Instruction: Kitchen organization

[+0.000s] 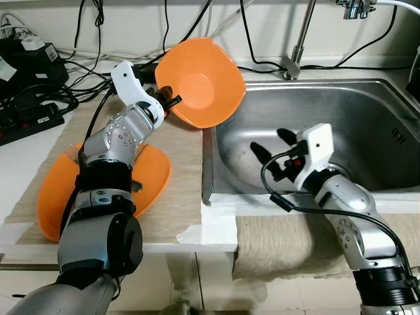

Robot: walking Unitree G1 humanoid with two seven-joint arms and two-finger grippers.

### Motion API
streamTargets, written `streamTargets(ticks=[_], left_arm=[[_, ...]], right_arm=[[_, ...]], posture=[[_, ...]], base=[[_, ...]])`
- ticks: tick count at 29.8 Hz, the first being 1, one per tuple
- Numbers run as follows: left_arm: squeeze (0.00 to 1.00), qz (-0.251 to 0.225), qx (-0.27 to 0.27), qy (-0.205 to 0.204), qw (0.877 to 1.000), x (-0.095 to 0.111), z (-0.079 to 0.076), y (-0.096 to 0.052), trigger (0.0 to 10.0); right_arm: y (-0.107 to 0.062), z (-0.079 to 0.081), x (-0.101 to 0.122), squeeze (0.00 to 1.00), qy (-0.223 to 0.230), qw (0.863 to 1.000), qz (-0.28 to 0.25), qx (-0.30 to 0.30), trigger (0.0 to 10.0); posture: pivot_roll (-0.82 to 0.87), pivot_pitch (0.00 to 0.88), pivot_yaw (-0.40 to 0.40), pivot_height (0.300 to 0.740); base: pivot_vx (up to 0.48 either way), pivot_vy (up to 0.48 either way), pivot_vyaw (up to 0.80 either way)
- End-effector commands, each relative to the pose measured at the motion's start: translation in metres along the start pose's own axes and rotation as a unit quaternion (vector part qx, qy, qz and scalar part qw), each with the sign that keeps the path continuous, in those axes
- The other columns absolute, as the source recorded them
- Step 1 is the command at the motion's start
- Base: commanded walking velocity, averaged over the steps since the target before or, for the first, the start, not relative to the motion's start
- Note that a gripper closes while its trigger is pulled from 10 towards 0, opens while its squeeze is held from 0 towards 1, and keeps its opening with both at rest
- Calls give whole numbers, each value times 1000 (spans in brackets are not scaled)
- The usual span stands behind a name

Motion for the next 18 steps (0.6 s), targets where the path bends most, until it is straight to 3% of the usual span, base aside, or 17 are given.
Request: streamTargets(ticks=[1,8,18], left_arm=[[0,-28,-24,-2,999,19,-15,-2,0],[0,-25,-34,-8,999,20,-21,-5,0],[0,-25,-34,-8,999,20,-21,-5,0]], right_arm=[[2,-5,5,0,-5,1000,-10,-12,10000],[3,-17,7,0,-17,999,-18,-41,10000],[3,-17,7,0,-17,999,-18,-41,10000]], posture=[[-12,0,60,740],[-8,0,60,740],[-8,0,60,740]], base=[[0,0,0],[0,0,0],[0,0,0]])
Point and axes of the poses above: a point about 5 cm out from each wrist's last joint towards the gripper, its own y axis pointing out of the wrist towards the gripper, its own x axis along the axis of the wrist's last joint, z = x × y, the point moved 3 cm from there along y, pointing out of the wrist towards the gripper
